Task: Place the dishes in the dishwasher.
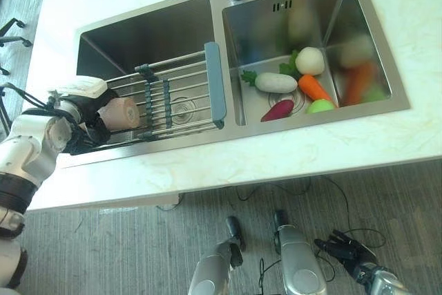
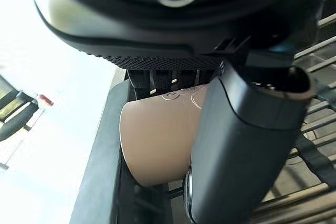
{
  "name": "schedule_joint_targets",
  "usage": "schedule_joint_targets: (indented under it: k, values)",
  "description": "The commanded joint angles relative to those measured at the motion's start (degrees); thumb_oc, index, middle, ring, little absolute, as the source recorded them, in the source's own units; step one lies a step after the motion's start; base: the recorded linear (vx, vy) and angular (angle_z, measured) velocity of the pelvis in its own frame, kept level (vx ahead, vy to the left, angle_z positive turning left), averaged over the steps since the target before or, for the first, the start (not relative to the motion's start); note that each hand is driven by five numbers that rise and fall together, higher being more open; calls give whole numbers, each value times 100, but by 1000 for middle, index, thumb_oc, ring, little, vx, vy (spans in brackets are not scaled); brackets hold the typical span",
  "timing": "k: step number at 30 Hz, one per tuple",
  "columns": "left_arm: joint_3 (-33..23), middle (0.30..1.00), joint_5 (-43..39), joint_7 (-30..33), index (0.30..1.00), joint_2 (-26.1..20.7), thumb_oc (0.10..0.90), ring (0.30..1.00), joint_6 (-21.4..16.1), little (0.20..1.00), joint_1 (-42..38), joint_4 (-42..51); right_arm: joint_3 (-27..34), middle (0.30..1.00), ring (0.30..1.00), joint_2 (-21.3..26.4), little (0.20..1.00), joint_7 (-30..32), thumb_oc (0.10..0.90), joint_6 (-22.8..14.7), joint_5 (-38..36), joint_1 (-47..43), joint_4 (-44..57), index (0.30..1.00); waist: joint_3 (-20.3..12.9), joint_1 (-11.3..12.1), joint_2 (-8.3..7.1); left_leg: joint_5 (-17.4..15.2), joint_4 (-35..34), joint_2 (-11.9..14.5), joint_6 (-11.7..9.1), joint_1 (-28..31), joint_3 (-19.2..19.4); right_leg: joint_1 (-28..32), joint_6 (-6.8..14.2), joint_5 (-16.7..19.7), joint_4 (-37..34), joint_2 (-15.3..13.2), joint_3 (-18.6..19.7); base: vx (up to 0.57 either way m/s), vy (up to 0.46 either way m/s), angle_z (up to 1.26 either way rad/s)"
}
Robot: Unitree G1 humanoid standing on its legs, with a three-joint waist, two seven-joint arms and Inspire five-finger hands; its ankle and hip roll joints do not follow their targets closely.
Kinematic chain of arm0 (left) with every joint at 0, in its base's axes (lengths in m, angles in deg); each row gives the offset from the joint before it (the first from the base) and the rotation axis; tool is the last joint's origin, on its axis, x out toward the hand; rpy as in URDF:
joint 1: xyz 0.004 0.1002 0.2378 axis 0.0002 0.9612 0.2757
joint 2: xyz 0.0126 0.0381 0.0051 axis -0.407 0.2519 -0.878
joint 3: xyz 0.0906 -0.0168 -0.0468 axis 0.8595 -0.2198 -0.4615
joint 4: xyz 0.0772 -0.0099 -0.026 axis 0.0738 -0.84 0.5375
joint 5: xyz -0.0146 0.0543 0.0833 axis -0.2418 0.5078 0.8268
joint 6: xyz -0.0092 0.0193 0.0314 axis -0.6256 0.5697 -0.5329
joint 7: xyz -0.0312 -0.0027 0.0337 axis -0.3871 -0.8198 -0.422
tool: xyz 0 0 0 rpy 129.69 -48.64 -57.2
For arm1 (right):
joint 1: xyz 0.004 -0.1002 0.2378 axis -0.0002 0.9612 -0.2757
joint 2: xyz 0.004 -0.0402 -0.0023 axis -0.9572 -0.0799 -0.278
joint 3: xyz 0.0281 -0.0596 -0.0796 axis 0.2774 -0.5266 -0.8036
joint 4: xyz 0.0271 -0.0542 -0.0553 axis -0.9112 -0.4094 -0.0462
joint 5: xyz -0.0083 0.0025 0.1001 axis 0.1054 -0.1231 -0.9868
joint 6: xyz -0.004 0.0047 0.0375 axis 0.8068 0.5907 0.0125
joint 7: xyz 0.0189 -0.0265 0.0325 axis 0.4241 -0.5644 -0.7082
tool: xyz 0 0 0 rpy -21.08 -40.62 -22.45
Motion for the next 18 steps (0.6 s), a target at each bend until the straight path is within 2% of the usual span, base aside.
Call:
schedule_joint_targets:
  k: [1,4,9,11,14,17,18]
  values:
    - [-184,300,168,537,300,-906,400,300,-203,300,109,58,69,900,900,-101,900,-87,800,-144,-191,227,57,900,-78,47,-244,-992,649,-178,90,-188,-436,399,664,-66,-574,-449,-461,-20,-4,8]
    - [-298,300,-17,898,300,-1105,400,300,-404,300,96,545,131,900,900,-157,900,-141,800,-205,-179,304,31,900,-168,97,-263,-1020,649,-207,111,-96,-449,480,665,-97,-574,-457,-497,-13,-39,15]
    - [-860,300,-334,1806,300,-1286,400,300,-456,300,340,1248,123,900,900,-338,900,-46,800,-268,-143,396,-139,900,-499,202,-309,-1090,649,-215,139,160,-441,727,641,-220,-574,-429,-571,18,-52,10]
    - [-1210,300,-310,2699,300,-1430,400,300,-695,300,445,1601,169,900,900,-436,900,-33,800,-246,-102,453,-279,900,-705,275,-313,-1127,649,-214,135,287,-472,874,613,-301,-574,-411,-627,22,-92,11]
    - [-1675,300,-429,3385,300,-1572,400,300,-529,300,551,2072,194,900,900,-518,900,42,800,-184,-124,484,-446,900,-922,403,-296,-1170,649,-209,133,392,-530,1034,578,-397,-574,-407,-724,1,-111,10]
    - [-2133,300,-553,3472,300,-1674,400,300,-413,300,883,2177,239,900,900,-556,900,69,800,-122,-28,485,-565,900,-1074,525,-268,-1183,649,-213,112,468,-604,1140,557,-458,-574,-399,-773,-3,-120,25]
    - [-2651,300,-578,3609,300,-1761,400,300,-318,300,1389,2243,230,900,900,-590,900,14,800,-87,256,488,-588,900,-1189,657,-247,-1204,649,-227,99,568,-678,1275,519,-539,-574,-376,-816,-63,-208,22]
